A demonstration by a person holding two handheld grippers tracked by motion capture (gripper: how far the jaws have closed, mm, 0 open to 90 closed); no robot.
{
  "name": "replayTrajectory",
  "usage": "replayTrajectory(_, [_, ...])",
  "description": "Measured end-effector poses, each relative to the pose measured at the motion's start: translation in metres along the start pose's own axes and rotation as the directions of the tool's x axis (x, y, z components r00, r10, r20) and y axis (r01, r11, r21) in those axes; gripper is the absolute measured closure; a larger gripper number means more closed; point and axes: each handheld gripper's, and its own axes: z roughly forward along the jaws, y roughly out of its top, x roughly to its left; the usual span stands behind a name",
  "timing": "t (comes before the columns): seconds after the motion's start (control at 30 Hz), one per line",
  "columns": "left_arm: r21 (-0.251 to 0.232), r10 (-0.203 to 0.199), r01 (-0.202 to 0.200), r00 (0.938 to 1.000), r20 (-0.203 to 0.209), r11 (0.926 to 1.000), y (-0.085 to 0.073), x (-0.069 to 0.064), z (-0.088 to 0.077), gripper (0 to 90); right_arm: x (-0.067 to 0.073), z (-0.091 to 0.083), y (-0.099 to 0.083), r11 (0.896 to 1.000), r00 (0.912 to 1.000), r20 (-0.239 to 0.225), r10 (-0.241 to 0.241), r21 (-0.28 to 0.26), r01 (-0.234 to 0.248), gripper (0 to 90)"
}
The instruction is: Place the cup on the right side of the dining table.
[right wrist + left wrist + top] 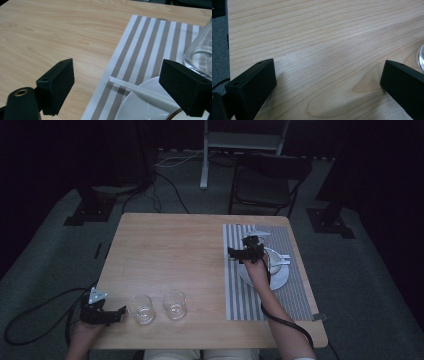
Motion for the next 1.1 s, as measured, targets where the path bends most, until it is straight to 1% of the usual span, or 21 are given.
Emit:
replayTrajectory(0.07, [0.0, 0.0, 0.0, 1.0, 0.0, 1.0, 0.0, 0.0, 0.0, 0.7, 0.002, -0.001, -0.002, 1.0, 1.0, -0.001, -0.006, -0.003, 0.006, 12.5])
replayTrajectory(0.1, [0.0, 0.0, 0.0, 1.0, 0.0, 1.0, 0.0, 0.0, 0.0, 0.7, 0.006, -0.004, -0.009, 1.0, 0.9998, -0.002, -0.02, -0.008, 0.02, 12.5])
replayTrajectory(0.2, [0.0, 0.0, 0.0, 1.0, 0.0, 1.0, 0.0, 0.0, 0.0, 0.7, 0.009, -0.008, -0.015, 0.999, 0.9993, 0.005, -0.038, -0.011, 0.038, 12.5])
replayTrajectory(0.37, [0.0, 0.001, -0.001, 1.0, 0.001, 1.0, 0.0, 0.0, 0.0, 0.7, 0.014, -0.014, -0.028, 0.999, 0.9988, -0.012, -0.046, -0.017, 0.046, 12.5])
replayTrajectory(0.43, [0.0, 0.001, -0.001, 1.0, 0.001, 1.0, 0.0, 0.0, 0.0, 0.7, 0.017, -0.016, -0.035, 0.999, 0.9985, -0.015, -0.053, -0.012, 0.052, 12.5])
replayTrajectory(0.47, [0.0, 0.001, -0.001, 1.0, 0.001, 1.0, 0.0, 0.0, 0.0, 0.7, 0.017, -0.016, -0.037, 0.999, 0.9984, -0.026, -0.049, -0.013, 0.049, 12.5])
replayTrajectory(0.63, [0.0, 0.0, 0.0, 1.0, 0.001, 1.0, 0.0, 0.0, 0.0, 0.7, 0.021, -0.021, -0.051, 0.999, 0.998, -0.044, -0.045, -0.013, 0.045, 12.5])
replayTrajectory(0.67, [0.0, 0.0, 0.0, 1.0, 0.001, 1.0, 0.0, 0.0, 0.0, 0.7, 0.021, -0.021, -0.051, 0.999, 0.998, -0.044, -0.045, -0.013, 0.045, 12.5])
replayTrajectory(0.73, [0.0, 0.0, 0.0, 1.0, 0.001, 1.0, 0.0, 0.0, 0.0, 0.8, 0.023, -0.023, -0.059, 0.999, 0.9975, -0.053, -0.047, -0.014, 0.047, 12.5])
replayTrajectory(0.8, [0.0, 0.0, 0.0, 1.0, 0.001, 1.0, 0.0, 0.0, 0.0, 0.7, 0.024, -0.024, -0.06, 0.999, 0.9974, -0.054, -0.049, -0.013, 0.048, 12.5])
replayTrajectory(0.83, [-0.001, 0.0, 0.0, 1.0, 0.001, 1.0, 0.0, 0.0, 0.0, 0.7, 0.026, -0.028, -0.066, 0.999, 0.9964, -0.076, -0.037, -0.016, 0.036, 12.5])
replayTrajectory(0.87, [-0.001, 0.0, 0.0, 1.0, 0.001, 1.0, 0.0, 0.0, 0.0, 0.7, 0.026, -0.03, -0.068, 0.999, 0.9958, -0.084, -0.037, -0.021, 0.035, 12.5])
replayTrajectory(0.97, [0.0, 0.002, -0.002, 1.0, 0.002, 1.0, 0.0, 0.0, 0.0, 0.7, 0.03, -0.038, -0.074, 0.998, 0.996, -0.078, -0.044, -0.045, 0.041, 12.5])
replayTrajectory(1.1, [0.0, 0.003, -0.003, 1.0, 0.002, 1.0, 0.0, 0.0, 0.0, 0.7, 0.031, -0.045, -0.083, 0.997, 0.9948, -0.086, -0.054, -0.05, 0.05, 12.5])
